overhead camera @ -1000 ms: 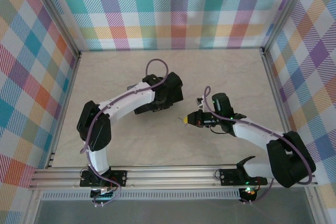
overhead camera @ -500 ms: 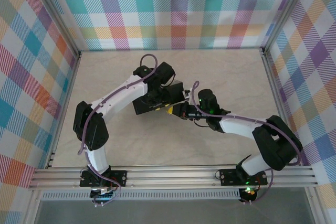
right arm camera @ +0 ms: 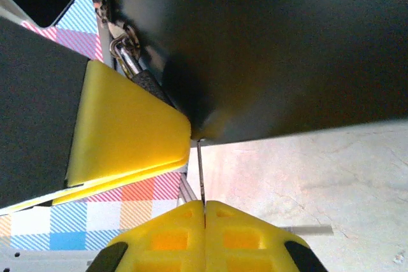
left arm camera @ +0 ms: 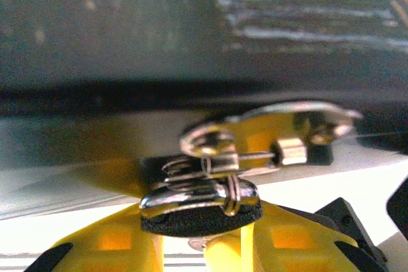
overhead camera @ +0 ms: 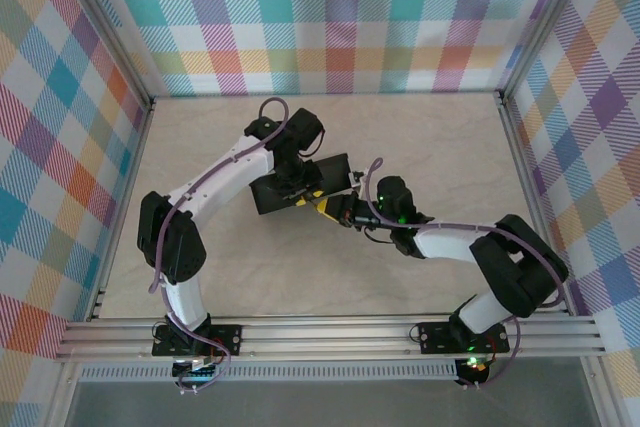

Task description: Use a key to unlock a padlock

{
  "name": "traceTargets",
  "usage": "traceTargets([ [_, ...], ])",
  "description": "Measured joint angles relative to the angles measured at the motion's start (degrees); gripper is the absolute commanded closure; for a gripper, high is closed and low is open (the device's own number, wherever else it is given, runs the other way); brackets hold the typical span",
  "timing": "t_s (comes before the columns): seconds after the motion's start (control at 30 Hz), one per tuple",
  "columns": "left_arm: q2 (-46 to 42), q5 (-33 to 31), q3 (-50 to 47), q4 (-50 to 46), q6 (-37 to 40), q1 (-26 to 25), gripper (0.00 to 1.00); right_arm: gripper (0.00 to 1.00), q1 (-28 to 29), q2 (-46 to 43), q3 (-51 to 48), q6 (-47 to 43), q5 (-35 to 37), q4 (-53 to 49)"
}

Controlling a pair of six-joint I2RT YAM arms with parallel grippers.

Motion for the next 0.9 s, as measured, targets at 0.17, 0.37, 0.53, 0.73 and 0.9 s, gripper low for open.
traceTargets([
  [0.17, 0.1, 0.4, 0.0, 0.0, 0.0, 0.7, 1.0, 1.0, 0.6, 2.7, -0.7, 2.3, 0.8, 6.6],
  [0.37, 0.1, 1.0, 0.0, 0.0, 0.0, 1.6, 1.0, 1.0, 0.9, 2.8, -2.7, 3.4, 2.0, 7.7],
  [0.53, 0.1, 1.6, 0.0, 0.0, 0.0, 1.7, 1.0, 1.0, 1.0, 2.4, -2.9, 3.2, 2.8, 7.0],
  [0.73, 0.1, 1.7, 0.0, 0.1, 0.0, 1.7, 1.0, 1.0, 1.0, 2.4, -2.9, 3.2, 3.1, 9.1],
  [0.9, 0.1, 1.9, 0.0, 0.1, 0.0, 1.8, 1.0, 1.0, 1.0, 1.8, -3.1, 3.1, 3.2, 9.2],
])
